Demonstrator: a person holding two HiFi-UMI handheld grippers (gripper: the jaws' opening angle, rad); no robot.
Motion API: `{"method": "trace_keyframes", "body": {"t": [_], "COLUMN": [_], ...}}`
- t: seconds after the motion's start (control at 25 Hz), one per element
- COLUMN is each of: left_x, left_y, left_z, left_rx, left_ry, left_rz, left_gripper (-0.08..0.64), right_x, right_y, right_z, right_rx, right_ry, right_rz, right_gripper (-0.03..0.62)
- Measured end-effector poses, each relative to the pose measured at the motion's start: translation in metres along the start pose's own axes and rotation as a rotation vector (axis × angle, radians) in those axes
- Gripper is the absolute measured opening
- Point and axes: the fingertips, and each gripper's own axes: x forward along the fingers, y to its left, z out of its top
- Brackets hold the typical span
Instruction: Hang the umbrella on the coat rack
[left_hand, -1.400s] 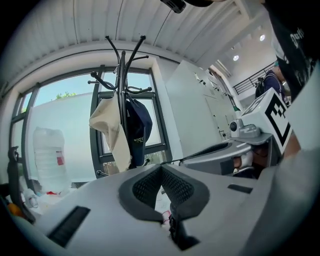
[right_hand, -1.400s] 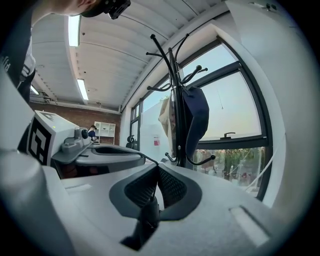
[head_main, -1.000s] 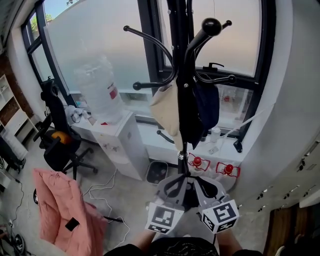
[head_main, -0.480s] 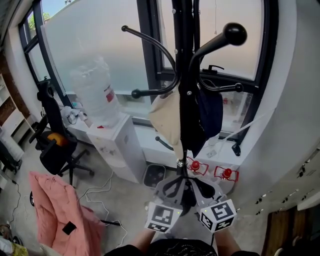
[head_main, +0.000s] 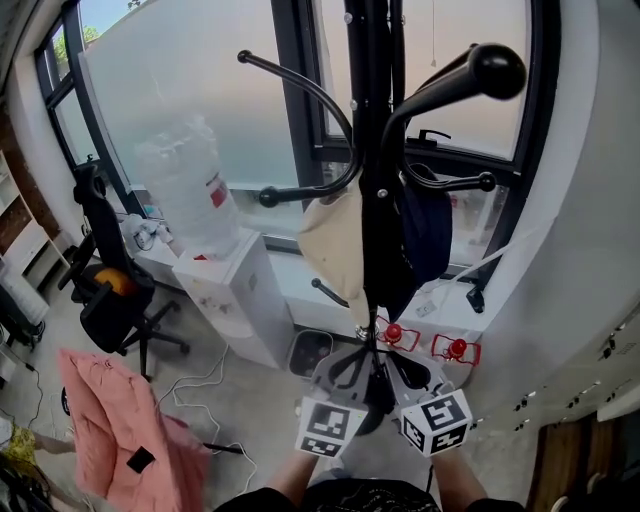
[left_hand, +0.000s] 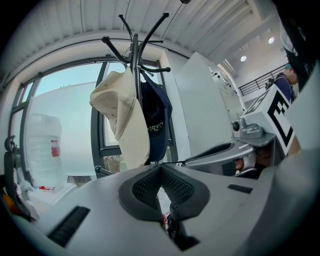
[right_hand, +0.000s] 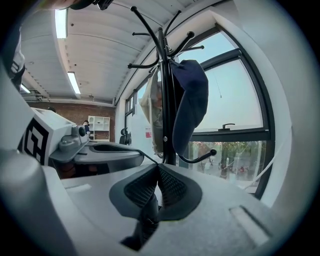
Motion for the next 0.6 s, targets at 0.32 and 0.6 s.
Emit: {"method": "trace_keyframes", "body": {"t": [0.32, 0.6], "left_x": [0.014, 0.027], "left_y": [0.012, 0.016], "left_z": [-0.011, -0.024], "left_rx": [-0.023, -0.034], "left_ry": [0.021, 0.048], "left_rz": [0.000, -0.008], "left_gripper": [0.011, 0.011], "right_x": [0.020, 0.033], "right_y": [-0.009, -0.019], "right_z": [-0.008, -0.018], "right_rx": [-0.027, -0.037], "right_ry": [0.040, 0.067], "right_rz": [-0.004, -0.013], "right_gripper": [0.009, 0.008]}}
